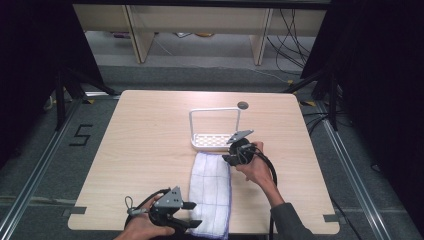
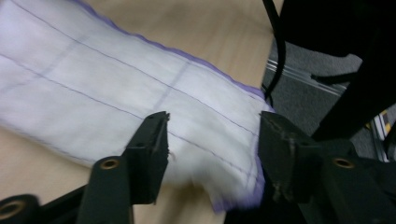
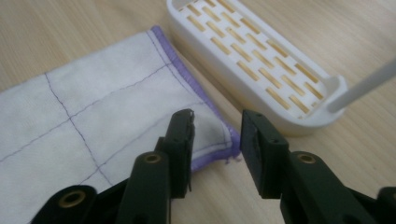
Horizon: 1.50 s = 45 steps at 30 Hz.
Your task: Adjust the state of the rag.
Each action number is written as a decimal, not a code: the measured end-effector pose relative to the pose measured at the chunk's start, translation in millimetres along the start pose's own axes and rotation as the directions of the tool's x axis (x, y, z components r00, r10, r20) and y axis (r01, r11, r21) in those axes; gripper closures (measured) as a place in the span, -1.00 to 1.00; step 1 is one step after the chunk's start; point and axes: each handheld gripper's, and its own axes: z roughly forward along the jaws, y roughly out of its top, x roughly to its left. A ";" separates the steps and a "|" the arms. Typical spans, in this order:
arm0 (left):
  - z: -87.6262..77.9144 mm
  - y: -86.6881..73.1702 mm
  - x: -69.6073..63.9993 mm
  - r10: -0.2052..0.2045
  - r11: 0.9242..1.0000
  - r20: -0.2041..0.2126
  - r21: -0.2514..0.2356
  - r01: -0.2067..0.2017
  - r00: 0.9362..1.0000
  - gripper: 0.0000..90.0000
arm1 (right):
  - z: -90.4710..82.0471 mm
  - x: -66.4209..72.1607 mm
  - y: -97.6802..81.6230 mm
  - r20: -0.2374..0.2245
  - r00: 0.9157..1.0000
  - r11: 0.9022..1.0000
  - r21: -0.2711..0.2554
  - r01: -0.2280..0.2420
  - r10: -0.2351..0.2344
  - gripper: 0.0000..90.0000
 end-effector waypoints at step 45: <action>73.2 42.0 150.9 -0.100 0.993 -0.291 0.028 0.113 0.952 0.35 | 32.3 -3.8 -4.0 0.054 0.990 0.988 0.078 -0.132 0.128 0.14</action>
